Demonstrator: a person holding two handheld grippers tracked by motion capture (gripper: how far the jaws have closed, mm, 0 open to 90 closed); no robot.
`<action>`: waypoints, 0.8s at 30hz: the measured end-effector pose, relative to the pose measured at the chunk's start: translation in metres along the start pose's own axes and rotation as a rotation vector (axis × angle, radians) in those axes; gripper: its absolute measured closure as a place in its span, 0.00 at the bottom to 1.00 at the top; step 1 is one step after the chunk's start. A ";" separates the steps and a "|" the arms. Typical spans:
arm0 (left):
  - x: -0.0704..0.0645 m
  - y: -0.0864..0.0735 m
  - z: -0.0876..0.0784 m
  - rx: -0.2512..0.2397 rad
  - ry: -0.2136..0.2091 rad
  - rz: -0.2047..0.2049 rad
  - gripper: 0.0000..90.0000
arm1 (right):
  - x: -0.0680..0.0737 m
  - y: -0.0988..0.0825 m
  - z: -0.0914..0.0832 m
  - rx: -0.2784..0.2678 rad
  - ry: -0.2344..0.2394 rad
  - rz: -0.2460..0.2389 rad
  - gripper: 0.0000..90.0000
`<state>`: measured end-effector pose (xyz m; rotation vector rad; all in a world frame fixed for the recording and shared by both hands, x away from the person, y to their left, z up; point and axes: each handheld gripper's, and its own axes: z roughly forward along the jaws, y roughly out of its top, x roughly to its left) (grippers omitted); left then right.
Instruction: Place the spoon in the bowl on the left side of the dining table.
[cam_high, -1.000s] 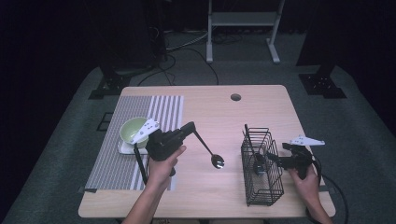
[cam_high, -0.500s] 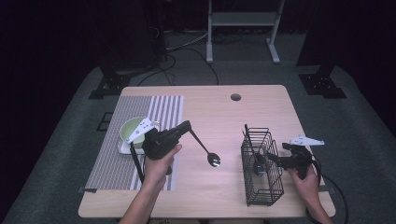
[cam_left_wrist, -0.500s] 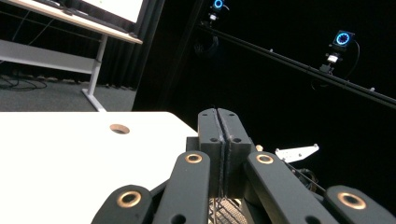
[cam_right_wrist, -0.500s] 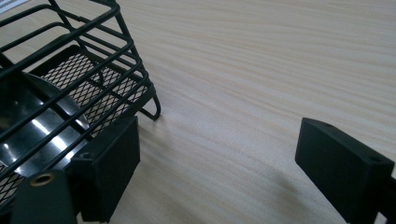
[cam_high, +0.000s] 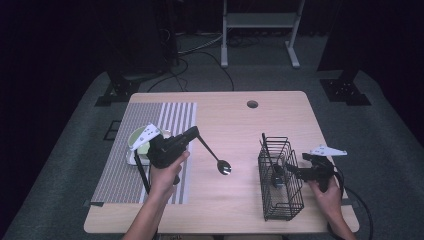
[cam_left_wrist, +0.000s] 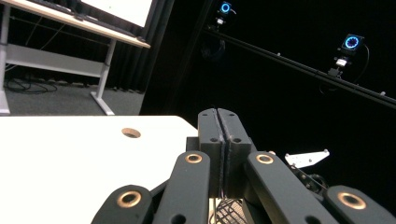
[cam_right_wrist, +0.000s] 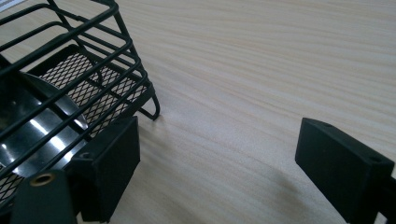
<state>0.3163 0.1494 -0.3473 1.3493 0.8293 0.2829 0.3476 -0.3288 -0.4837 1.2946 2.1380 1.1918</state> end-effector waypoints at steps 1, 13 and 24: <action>0.001 0.001 0.000 -0.004 0.002 -0.002 1.00 | 0.000 0.000 0.000 0.000 0.000 0.001 0.14; 0.009 0.011 -0.005 -0.019 0.032 0.005 1.00 | 0.000 0.000 0.000 0.002 -0.002 0.001 0.14; 0.018 0.018 -0.009 -0.026 0.062 0.006 1.00 | 0.000 0.000 0.000 0.002 -0.002 0.001 0.14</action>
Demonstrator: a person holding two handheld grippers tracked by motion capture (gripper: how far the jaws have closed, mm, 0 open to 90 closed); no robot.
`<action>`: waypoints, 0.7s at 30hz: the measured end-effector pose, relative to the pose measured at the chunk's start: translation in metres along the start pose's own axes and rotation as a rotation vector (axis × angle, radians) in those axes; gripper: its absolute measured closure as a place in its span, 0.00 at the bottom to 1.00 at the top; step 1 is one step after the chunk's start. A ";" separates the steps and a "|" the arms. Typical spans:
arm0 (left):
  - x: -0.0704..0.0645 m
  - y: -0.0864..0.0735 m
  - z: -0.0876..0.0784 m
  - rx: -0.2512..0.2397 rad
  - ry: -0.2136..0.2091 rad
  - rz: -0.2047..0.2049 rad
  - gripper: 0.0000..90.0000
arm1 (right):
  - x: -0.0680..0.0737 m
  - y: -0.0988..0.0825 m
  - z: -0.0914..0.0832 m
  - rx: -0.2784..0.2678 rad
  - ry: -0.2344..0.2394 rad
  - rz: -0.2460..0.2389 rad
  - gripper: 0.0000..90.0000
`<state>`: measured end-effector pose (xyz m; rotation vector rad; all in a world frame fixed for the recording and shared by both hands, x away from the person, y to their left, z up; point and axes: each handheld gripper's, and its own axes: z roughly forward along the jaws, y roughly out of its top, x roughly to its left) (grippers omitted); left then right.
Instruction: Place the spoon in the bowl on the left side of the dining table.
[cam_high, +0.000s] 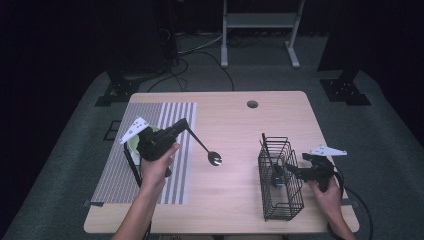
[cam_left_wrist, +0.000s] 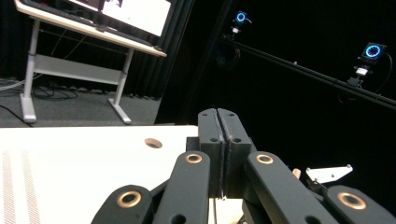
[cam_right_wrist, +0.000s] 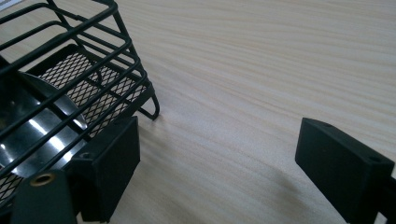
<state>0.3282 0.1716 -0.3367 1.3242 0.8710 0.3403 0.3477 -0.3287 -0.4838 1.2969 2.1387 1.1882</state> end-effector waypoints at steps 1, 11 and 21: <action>0.001 0.001 0.000 -0.002 0.002 -0.003 1.00 | 0.000 0.000 0.000 0.000 -0.001 0.000 0.14; 0.007 0.005 -0.003 -0.009 0.022 -0.008 1.00 | 0.000 0.000 0.000 0.001 -0.001 -0.001 0.14; 0.018 0.009 -0.007 -0.020 0.051 -0.023 1.00 | 0.000 0.000 0.000 0.001 -0.001 -0.001 0.14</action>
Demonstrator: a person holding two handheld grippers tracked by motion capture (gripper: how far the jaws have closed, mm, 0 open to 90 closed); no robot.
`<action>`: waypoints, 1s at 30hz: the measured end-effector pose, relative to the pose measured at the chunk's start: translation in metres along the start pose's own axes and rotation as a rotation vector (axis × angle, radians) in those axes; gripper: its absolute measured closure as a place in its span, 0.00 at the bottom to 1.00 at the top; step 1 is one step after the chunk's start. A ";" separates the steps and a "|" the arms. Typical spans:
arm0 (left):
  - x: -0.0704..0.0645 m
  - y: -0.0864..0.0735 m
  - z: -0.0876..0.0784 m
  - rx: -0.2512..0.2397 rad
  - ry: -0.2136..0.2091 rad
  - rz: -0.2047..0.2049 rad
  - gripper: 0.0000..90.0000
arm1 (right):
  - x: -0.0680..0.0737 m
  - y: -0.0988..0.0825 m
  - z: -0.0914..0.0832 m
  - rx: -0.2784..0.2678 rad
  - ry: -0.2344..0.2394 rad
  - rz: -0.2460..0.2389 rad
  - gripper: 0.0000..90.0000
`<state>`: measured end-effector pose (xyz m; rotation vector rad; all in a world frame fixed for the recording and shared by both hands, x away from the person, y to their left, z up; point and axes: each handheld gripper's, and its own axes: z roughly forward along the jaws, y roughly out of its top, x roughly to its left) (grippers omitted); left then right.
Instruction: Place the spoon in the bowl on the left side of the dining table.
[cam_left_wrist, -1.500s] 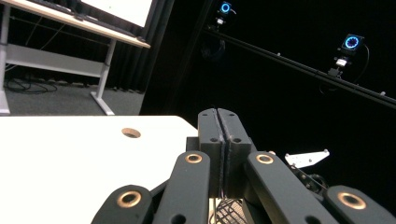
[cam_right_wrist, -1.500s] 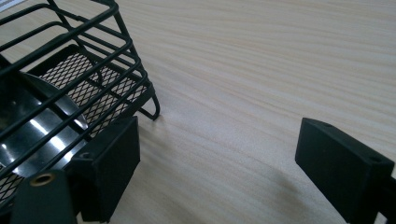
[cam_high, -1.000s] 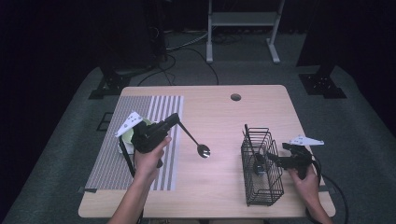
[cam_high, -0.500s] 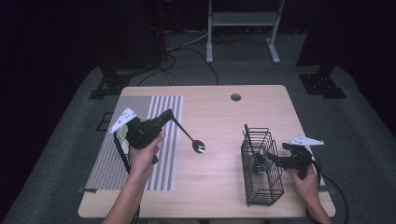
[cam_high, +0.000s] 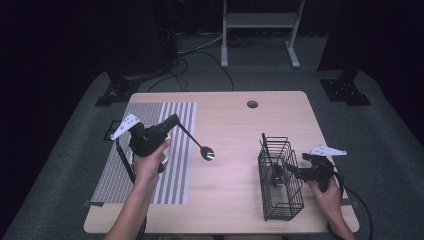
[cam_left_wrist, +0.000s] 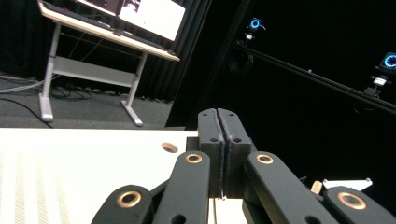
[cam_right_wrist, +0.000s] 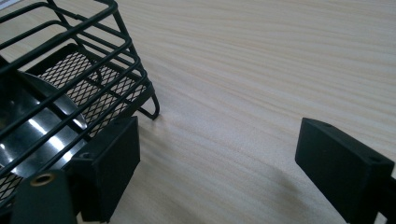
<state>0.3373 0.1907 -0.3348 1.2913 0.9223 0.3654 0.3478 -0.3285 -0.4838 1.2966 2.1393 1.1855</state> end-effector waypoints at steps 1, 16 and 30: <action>0.001 0.000 0.000 0.001 0.003 0.000 1.00 | 0.000 0.000 0.000 0.001 -0.001 -0.002 0.14; 0.015 0.006 -0.005 -0.010 0.042 -0.014 1.00 | 0.000 0.000 0.000 0.003 -0.001 -0.003 0.14; 0.027 0.012 -0.010 -0.028 0.078 -0.036 1.00 | 0.000 0.000 0.000 0.004 -0.001 -0.003 0.14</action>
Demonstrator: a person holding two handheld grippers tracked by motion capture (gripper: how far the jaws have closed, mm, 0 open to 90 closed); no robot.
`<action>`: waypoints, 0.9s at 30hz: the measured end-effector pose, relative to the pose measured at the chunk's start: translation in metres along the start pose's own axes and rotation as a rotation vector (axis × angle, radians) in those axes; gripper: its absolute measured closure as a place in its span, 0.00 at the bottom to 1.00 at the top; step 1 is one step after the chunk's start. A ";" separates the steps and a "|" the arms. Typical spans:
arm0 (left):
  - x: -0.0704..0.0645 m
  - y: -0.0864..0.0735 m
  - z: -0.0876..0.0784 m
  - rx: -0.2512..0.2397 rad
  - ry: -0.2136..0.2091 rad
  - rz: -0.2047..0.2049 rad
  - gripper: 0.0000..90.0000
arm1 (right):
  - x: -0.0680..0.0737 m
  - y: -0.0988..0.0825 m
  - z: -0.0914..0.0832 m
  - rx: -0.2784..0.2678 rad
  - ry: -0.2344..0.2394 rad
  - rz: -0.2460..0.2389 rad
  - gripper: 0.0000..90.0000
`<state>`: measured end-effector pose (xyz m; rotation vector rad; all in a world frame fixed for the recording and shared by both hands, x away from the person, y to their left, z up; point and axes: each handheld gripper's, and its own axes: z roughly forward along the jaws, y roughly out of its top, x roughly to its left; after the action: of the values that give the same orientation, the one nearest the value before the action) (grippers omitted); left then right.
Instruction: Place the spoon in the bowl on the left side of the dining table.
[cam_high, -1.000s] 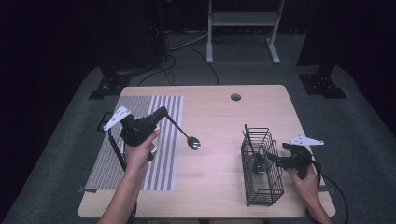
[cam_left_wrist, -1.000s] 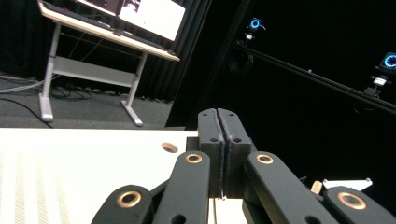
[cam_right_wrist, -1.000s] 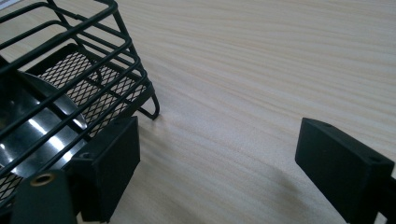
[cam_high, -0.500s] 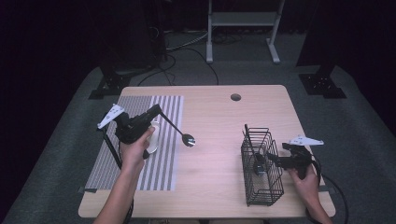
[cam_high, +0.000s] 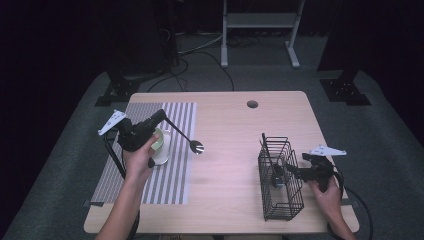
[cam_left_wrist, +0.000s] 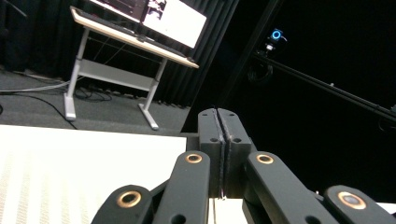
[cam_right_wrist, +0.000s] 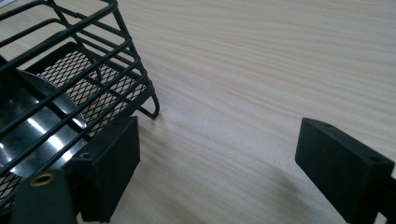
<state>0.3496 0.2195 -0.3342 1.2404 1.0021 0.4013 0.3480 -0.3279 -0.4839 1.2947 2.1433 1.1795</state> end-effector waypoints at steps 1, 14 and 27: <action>0.001 0.000 0.000 0.002 0.002 0.003 1.00 | 0.000 0.000 0.000 0.000 0.000 0.000 0.14; 0.010 0.006 -0.003 -0.004 0.034 0.001 1.00 | 0.000 0.000 0.000 0.000 0.000 0.001 0.14; 0.018 0.016 -0.007 -0.015 0.062 0.004 1.00 | 0.000 0.000 0.000 0.001 -0.001 0.000 0.14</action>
<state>0.3577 0.2420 -0.3265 1.2229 1.0472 0.4519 0.3481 -0.3279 -0.4839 1.2948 2.1431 1.1775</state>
